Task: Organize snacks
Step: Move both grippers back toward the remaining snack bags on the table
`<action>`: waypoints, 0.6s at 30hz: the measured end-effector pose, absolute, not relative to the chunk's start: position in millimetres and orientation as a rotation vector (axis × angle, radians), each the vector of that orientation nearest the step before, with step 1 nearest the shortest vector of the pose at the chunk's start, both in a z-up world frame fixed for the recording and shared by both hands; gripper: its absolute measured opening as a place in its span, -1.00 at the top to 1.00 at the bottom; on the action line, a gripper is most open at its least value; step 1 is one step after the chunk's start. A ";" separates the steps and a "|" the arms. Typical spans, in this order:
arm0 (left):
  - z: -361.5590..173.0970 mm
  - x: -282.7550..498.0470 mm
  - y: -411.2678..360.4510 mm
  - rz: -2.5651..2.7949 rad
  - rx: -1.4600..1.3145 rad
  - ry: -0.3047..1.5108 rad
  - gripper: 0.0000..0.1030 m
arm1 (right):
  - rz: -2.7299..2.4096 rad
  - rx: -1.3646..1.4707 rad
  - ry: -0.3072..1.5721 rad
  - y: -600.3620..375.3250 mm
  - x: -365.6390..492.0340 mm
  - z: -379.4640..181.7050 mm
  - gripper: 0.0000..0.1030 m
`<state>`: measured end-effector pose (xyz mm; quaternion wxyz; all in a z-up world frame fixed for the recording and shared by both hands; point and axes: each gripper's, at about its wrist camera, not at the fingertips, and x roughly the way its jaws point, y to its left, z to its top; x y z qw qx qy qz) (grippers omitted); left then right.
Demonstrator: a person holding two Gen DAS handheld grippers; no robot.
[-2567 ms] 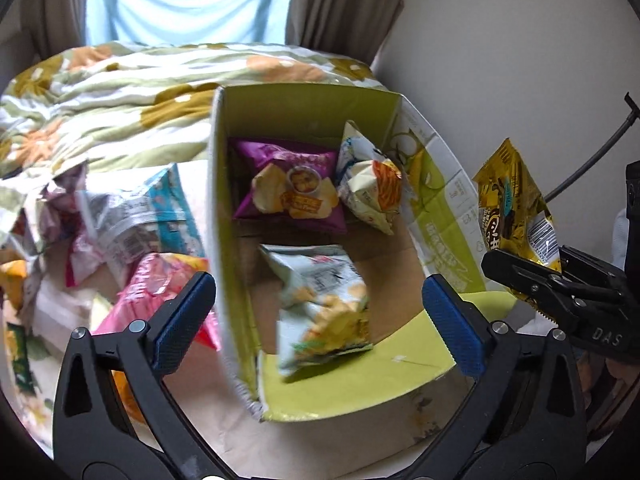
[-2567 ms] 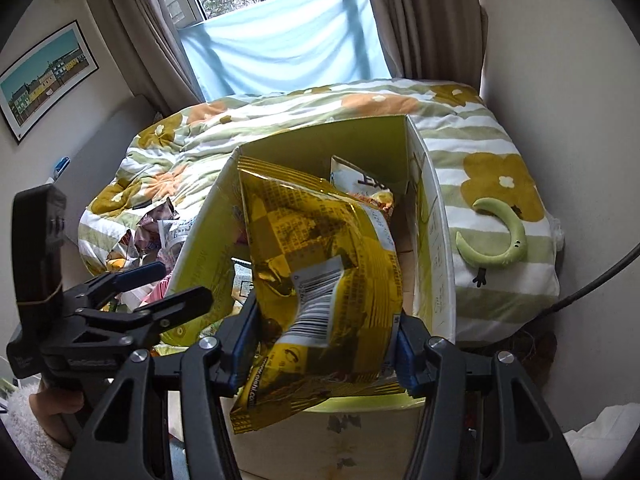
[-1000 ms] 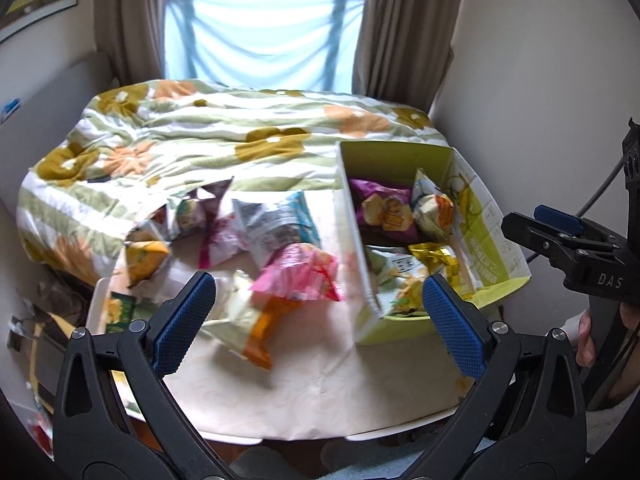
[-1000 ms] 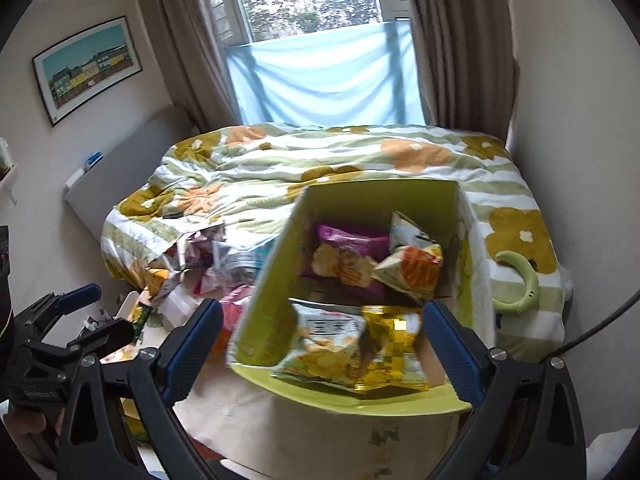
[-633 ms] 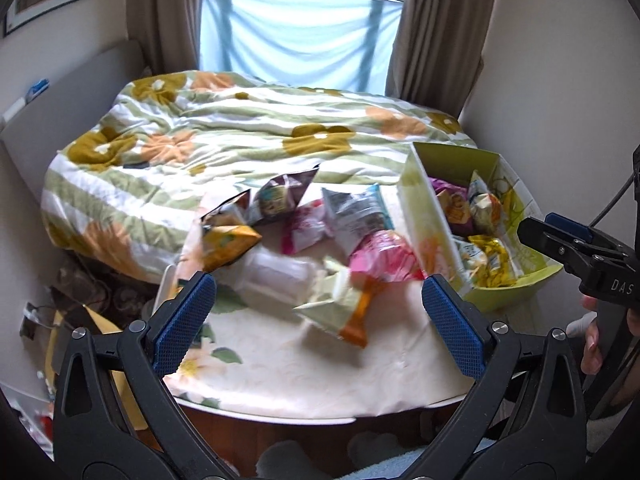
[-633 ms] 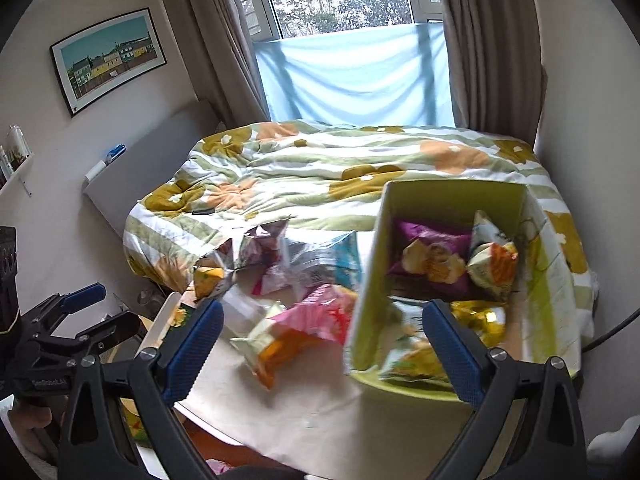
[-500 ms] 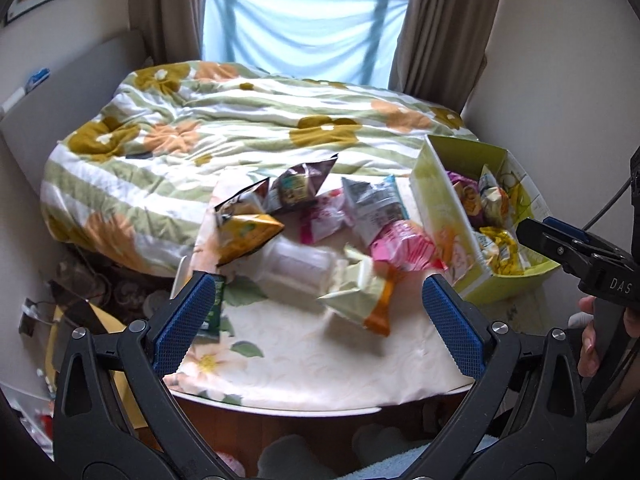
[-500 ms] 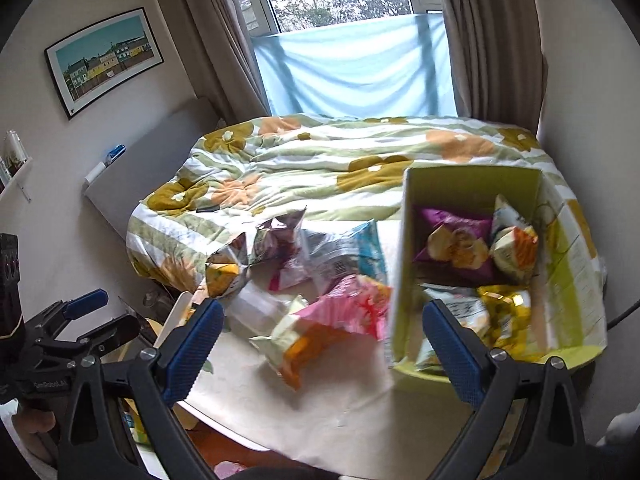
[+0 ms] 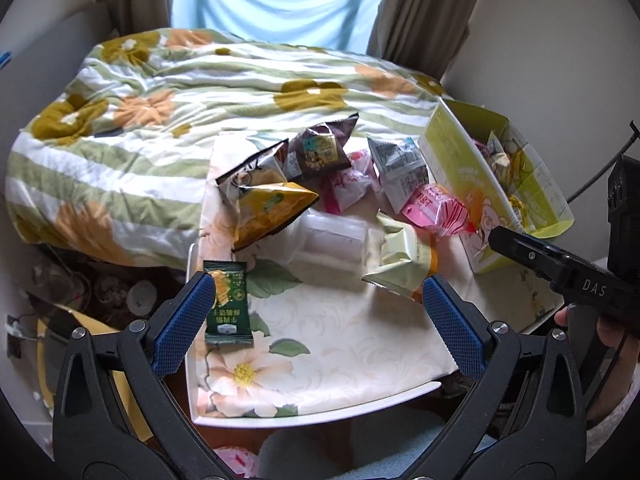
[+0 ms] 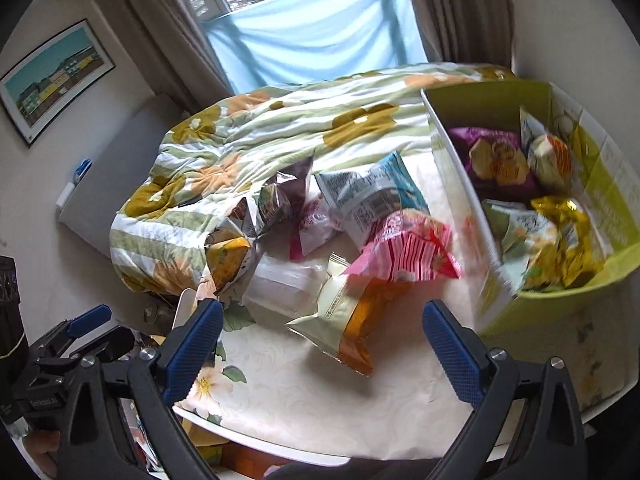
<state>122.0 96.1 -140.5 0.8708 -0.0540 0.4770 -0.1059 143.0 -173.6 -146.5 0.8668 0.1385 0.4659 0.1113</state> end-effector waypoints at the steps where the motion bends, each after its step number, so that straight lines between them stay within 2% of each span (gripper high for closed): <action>1: -147.1 128.6 95.4 -0.233 -0.117 1.009 -0.99 | 0.217 0.303 0.989 -171.7 145.3 -153.6 -0.93; 12: -237.0 198.5 62.0 -0.301 -0.131 1.139 -0.98 | 0.137 0.425 1.093 -175.2 173.2 -213.5 -0.93; 18: -274.3 223.0 29.3 -0.313 -0.037 1.188 -0.98 | 0.087 0.472 1.147 -185.4 185.5 -237.9 -0.92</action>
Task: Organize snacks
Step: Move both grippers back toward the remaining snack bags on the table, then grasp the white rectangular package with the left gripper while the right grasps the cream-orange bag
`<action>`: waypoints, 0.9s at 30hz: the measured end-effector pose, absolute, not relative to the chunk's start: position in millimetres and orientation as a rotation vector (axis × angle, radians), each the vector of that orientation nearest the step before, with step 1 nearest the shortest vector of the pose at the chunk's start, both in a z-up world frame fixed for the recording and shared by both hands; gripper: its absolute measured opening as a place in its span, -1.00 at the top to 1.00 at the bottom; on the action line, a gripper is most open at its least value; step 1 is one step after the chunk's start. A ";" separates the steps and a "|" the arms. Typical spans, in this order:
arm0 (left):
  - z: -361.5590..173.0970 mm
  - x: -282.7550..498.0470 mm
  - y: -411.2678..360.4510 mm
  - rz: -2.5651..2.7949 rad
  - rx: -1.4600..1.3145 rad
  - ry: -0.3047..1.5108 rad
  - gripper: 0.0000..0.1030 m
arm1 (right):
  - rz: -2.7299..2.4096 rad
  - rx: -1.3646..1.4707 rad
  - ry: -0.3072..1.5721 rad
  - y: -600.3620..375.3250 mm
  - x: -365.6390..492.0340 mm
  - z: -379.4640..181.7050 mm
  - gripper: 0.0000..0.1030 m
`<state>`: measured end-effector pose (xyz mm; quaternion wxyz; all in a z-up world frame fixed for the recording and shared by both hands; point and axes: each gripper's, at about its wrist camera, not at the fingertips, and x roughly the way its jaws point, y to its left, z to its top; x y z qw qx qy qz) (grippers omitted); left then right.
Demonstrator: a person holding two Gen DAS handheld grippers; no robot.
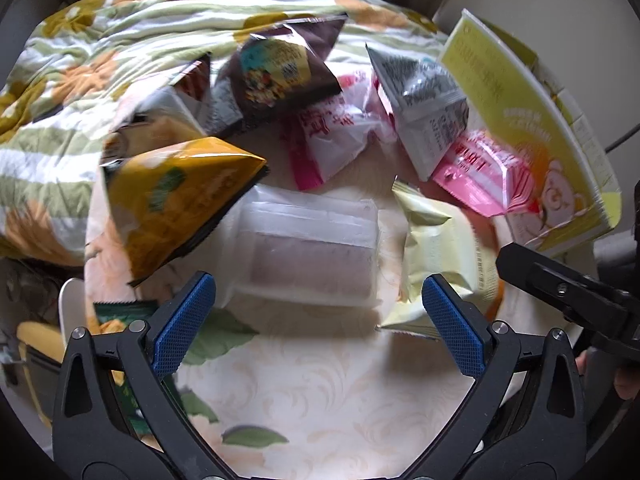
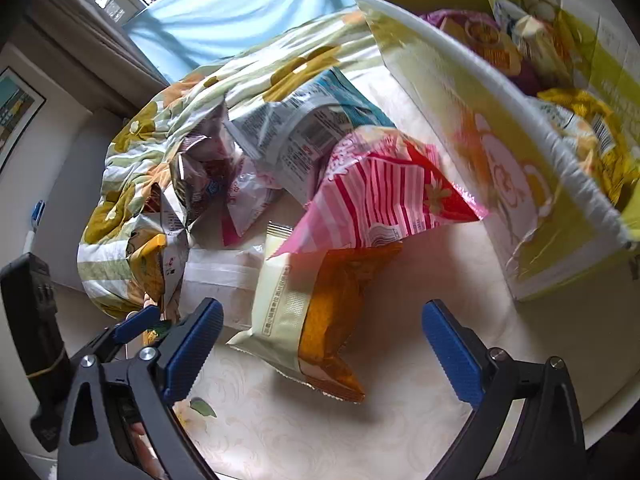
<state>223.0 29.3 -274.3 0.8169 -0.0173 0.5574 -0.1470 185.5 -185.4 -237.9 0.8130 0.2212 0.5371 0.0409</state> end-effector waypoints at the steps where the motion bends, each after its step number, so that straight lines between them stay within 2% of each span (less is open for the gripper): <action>1: -278.1 226.0 26.0 -0.311 -0.022 1.191 -0.98 | 0.090 0.486 1.151 -187.4 186.8 -240.9 -0.92; 6: -291.7 239.4 17.4 -0.290 0.006 1.210 -0.98 | 0.113 0.521 1.188 -189.2 193.4 -253.1 -0.91; 15: -313.3 257.0 6.9 -0.268 0.061 1.250 -0.98 | 0.147 0.553 1.238 -188.8 205.2 -269.1 -0.70; 17: -312.8 257.4 7.0 -0.269 0.062 1.240 -0.94 | 0.151 0.570 1.248 -189.5 206.2 -272.7 -0.68; 19: -311.0 257.4 8.0 -0.263 0.071 1.231 -0.71 | 0.156 0.579 1.257 -190.3 207.2 -274.7 -0.68; 21: -309.0 255.3 9.7 -0.269 0.076 1.227 -0.62 | 0.160 0.577 1.262 -189.3 208.2 -275.1 -0.66; 25: -305.8 249.7 11.1 -0.281 0.087 1.222 -0.55 | 0.174 0.575 1.283 -186.3 211.5 -279.5 -0.48; 27: -304.1 246.4 12.6 -0.281 0.084 1.226 -0.52 | 0.179 0.564 1.286 -184.0 212.2 -279.2 -0.45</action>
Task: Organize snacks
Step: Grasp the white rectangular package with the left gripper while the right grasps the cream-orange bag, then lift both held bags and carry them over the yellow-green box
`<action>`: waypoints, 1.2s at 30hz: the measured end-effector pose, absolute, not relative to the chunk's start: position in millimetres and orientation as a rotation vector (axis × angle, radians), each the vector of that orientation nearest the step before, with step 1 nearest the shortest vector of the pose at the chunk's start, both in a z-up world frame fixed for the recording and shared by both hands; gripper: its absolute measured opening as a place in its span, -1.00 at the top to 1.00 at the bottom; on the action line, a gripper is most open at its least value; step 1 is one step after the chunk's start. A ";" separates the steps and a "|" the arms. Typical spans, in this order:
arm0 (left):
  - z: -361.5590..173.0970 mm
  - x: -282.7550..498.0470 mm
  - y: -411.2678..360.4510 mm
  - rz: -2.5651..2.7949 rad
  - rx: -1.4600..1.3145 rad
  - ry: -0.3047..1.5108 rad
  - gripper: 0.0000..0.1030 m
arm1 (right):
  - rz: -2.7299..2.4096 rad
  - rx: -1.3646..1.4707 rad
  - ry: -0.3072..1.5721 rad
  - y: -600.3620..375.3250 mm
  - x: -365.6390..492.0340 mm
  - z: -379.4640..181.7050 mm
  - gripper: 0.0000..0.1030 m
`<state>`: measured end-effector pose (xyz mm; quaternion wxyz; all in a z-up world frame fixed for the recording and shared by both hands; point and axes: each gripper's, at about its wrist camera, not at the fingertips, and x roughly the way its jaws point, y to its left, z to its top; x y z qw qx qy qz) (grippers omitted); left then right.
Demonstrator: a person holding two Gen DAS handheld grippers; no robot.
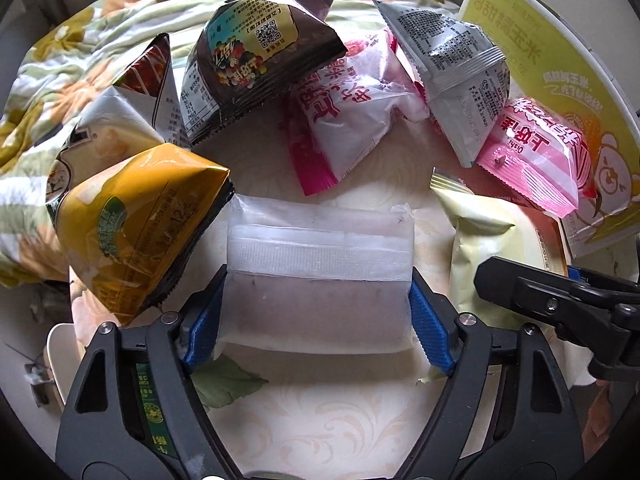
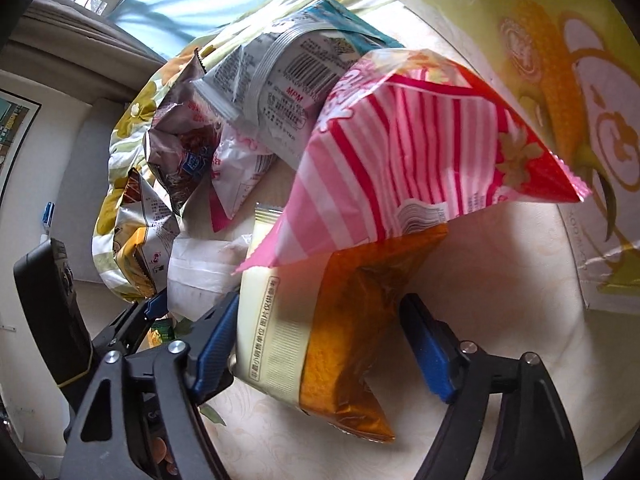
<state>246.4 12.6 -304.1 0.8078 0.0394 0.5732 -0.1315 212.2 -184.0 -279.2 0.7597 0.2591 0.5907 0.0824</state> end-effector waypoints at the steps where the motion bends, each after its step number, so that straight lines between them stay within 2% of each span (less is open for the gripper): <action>1: -303.2 244.8 13.6 -0.281 0.083 1.229 -0.50 | 0.182 0.555 1.288 -182.1 212.6 -278.4 -0.42; 15: -297.3 208.1 43.9 -0.263 0.050 1.255 -0.44 | 0.160 0.440 1.288 -158.8 215.4 -277.3 -0.41; 19: -294.5 196.9 45.2 -0.261 0.038 1.247 -0.43 | 0.158 0.358 1.274 -148.5 212.8 -275.6 -0.23; 23: -288.5 189.7 50.2 -0.266 0.033 1.234 -0.43 | 0.171 0.341 1.269 -142.0 205.8 -273.8 -0.17; 36: -222.3 153.5 69.1 -0.282 0.029 1.155 -0.43 | 0.220 0.359 1.211 -135.7 157.0 -237.1 -0.17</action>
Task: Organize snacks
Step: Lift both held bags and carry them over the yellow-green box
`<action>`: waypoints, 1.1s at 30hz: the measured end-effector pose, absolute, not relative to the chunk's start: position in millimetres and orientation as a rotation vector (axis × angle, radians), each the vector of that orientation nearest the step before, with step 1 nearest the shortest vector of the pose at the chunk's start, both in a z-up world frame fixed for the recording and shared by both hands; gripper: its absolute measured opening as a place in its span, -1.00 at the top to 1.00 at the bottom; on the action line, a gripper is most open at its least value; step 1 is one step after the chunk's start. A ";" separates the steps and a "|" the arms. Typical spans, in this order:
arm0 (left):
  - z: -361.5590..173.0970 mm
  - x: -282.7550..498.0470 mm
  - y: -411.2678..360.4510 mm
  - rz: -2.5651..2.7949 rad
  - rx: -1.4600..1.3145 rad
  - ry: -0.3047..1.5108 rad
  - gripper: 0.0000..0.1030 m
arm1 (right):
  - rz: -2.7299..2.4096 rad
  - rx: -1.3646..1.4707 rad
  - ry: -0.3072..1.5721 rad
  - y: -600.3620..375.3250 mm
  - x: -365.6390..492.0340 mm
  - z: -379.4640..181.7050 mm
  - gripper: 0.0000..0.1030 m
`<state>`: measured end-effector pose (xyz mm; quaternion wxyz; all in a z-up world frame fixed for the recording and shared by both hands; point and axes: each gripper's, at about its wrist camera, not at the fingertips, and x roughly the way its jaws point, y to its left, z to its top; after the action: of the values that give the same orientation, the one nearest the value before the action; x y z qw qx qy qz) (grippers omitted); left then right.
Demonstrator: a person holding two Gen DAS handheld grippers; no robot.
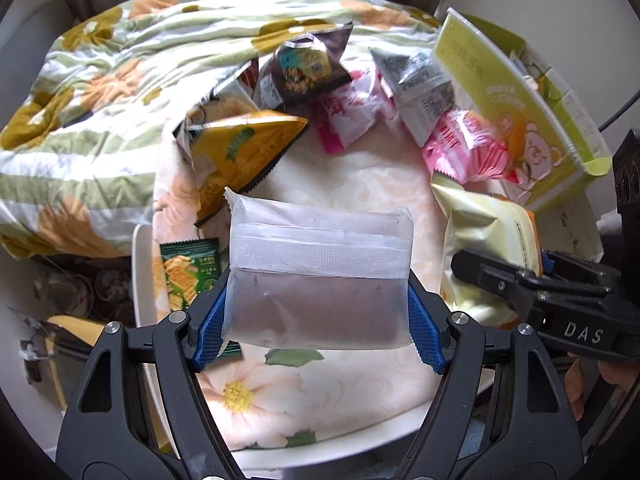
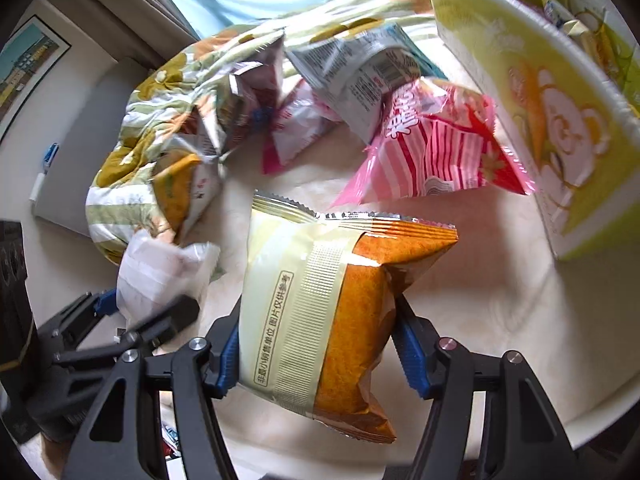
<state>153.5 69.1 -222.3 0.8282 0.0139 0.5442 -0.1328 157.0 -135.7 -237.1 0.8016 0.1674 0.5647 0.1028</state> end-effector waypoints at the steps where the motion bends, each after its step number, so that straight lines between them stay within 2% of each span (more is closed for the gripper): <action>1: -213.2 152.0 68.6 -0.288 0.035 1.143 -0.43 | 0.224 0.363 1.206 -137.2 153.1 -232.9 -0.17; 9: -151.1 153.6 38.7 -0.374 0.051 1.046 -0.43 | 0.185 0.327 1.094 -172.7 118.0 -170.9 -0.17; 20: -91.2 189.7 -83.0 -0.437 0.038 0.930 -0.43 | 0.089 0.301 0.942 -293.9 125.6 -107.1 -0.17; 26: -90.5 220.9 -165.7 -0.468 0.019 0.918 -0.43 | 0.082 0.280 0.916 -368.0 151.8 -97.5 -0.17; 33: -123.4 266.1 -252.1 -0.441 0.026 0.972 -0.43 | 0.120 0.259 0.930 -424.9 181.3 -108.2 -0.17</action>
<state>266.1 -252.1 -123.4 0.8609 0.0122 0.4632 -0.2100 181.3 -424.9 -108.2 0.8840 0.1246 0.4469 0.0578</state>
